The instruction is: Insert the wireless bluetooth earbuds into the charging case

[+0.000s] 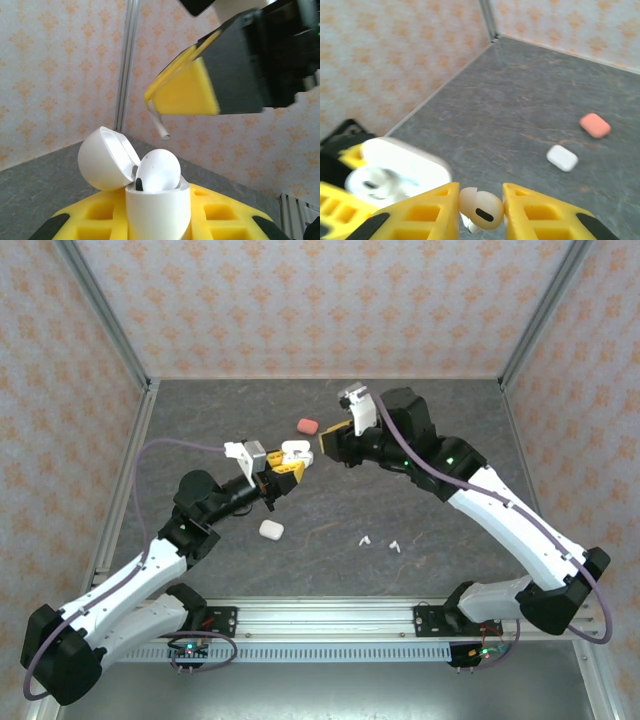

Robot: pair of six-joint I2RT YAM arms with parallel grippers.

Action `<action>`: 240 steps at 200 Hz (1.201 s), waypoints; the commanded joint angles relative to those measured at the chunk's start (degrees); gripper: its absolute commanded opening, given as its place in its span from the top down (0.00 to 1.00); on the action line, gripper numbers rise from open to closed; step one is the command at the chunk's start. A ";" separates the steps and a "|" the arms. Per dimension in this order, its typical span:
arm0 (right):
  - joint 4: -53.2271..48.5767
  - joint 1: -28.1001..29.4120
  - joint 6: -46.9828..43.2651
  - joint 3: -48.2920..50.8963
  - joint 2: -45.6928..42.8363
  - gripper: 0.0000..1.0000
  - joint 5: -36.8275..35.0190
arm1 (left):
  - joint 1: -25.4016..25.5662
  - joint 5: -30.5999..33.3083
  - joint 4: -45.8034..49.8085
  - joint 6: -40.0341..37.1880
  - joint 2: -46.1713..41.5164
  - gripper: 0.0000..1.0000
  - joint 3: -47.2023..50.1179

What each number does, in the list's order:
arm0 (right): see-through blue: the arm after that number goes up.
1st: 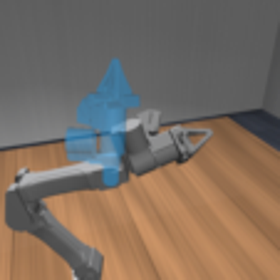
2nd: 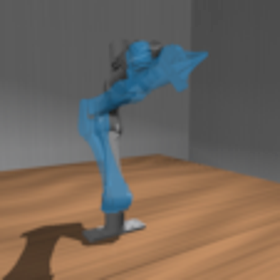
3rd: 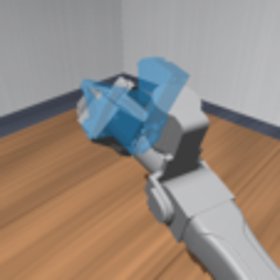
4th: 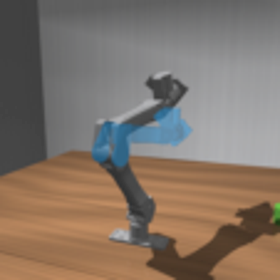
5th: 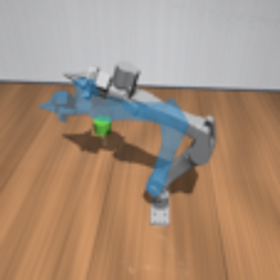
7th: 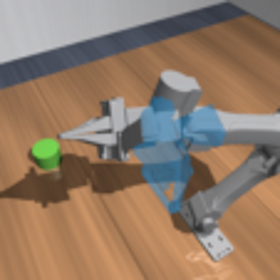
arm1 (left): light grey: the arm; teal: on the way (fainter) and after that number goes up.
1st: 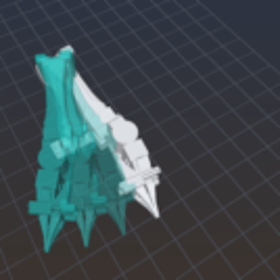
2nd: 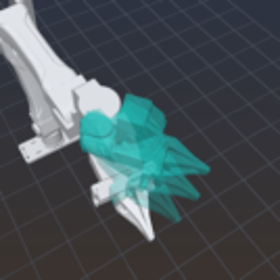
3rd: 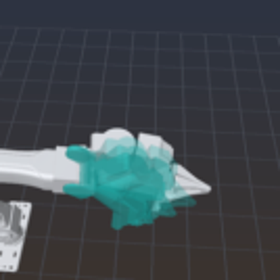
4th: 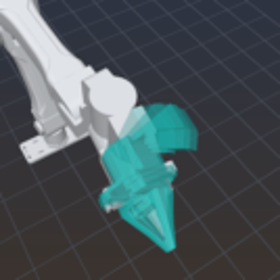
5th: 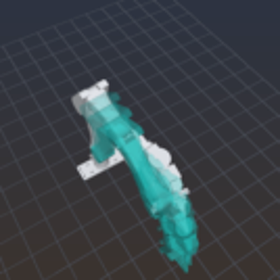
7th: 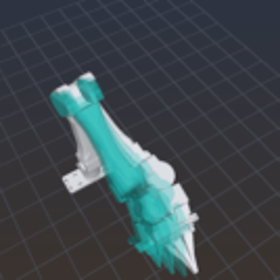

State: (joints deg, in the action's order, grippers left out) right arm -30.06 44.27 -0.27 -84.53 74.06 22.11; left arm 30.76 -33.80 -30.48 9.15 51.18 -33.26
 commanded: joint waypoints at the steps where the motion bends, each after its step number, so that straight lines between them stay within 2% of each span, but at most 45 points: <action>1: 4.15 2.26 -3.36 0.84 -1.90 0.74 -0.44 | 0.61 0.16 -3.36 0.43 0.19 1.00 -0.06; 49: 5.54 4.13 -4.46 1.55 -0.67 0.74 -1.08 | 0.61 0.22 -3.01 0.35 0.15 1.00 -0.30; 157: 5.99 4.42 -4.33 2.41 0.83 0.74 -2.04 | 0.73 0.09 -3.15 0.24 0.25 1.00 -0.58; 240: 1.90 4.42 -3.25 3.28 1.22 0.74 3.37 | 0.81 0.40 -3.44 0.39 0.24 1.00 -0.58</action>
State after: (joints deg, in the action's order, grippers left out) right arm -26.76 48.25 -3.92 -82.00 75.22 22.81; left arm 31.16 -33.80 -30.72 9.15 51.55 -33.26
